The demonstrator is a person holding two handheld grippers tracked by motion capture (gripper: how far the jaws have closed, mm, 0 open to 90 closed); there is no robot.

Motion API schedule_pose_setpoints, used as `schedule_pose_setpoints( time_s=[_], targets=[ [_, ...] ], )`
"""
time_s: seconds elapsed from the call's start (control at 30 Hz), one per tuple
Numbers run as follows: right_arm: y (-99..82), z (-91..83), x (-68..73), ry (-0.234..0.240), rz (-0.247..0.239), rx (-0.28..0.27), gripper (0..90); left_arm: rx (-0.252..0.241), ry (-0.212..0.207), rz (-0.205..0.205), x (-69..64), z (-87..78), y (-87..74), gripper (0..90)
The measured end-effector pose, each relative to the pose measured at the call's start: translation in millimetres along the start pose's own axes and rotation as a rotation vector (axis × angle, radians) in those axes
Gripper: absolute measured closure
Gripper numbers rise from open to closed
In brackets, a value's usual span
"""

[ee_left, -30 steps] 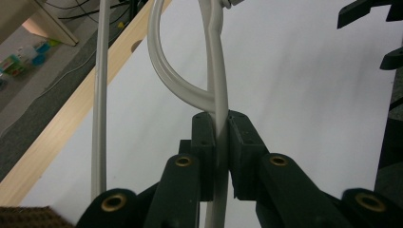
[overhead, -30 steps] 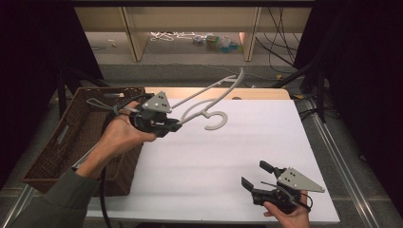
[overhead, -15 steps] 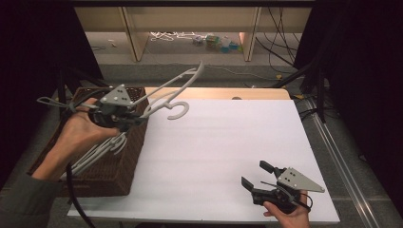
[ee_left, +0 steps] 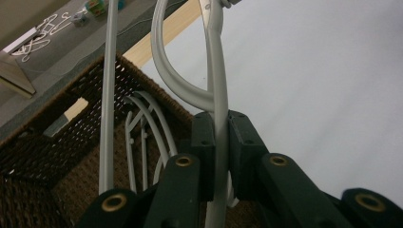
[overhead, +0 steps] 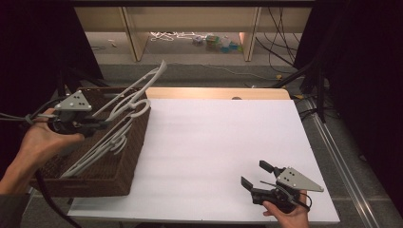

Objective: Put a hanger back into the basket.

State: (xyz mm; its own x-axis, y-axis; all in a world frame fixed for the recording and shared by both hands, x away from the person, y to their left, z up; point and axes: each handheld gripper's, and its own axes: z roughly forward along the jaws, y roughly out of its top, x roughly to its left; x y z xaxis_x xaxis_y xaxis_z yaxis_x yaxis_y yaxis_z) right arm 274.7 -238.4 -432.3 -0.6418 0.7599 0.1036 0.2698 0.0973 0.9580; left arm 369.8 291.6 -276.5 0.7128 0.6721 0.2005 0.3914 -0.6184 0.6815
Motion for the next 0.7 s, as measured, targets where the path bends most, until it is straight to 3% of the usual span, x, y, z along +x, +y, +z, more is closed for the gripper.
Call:
schedule_pose_setpoints(
  time_s=[0.03,0.07,0.1,0.13,0.17,0.53,0.6,0.7],
  targets=[
    [-0.1,0.2,0.1,0.002,0.001,-0.001,15.8,0.024,0.016,0.019,3.2,-1.0,-2.6,82.2],
    [-0.4,1.2,0.5,0.014,0.008,-0.009,15.9,-0.003,0.008,-0.024,1.7,1.5,-5.6,82.2],
    [0.6,-1.1,-0.1,0.001,-0.004,0.017,15.8,0.008,0.004,-0.011,4.2,1.5,-8.0,82.2],
    [1.0,-2.0,-0.2,0.002,-0.005,0.032,15.8,0.007,0.003,-0.024,5.0,2.2,-10.2,82.2],
    [-0.4,1.8,0.4,0.017,0.007,-0.008,15.8,0.009,0.009,-0.023,6.0,2.3,-12.1,82.2],
    [-0.8,1.8,0.6,0.016,0.009,-0.005,15.8,0.004,0.021,-0.052,12.8,0.0,-29.6,82.2],
    [0.4,-1.1,-0.2,0.002,-0.006,0.022,15.9,0.005,0.016,-0.063,14.1,-0.7,-33.1,82.2],
    [-0.6,0.9,-0.1,0.015,0.004,-0.003,15.9,0.017,0.023,-0.06,16.1,-0.9,-39.6,82.3]
  ],
)
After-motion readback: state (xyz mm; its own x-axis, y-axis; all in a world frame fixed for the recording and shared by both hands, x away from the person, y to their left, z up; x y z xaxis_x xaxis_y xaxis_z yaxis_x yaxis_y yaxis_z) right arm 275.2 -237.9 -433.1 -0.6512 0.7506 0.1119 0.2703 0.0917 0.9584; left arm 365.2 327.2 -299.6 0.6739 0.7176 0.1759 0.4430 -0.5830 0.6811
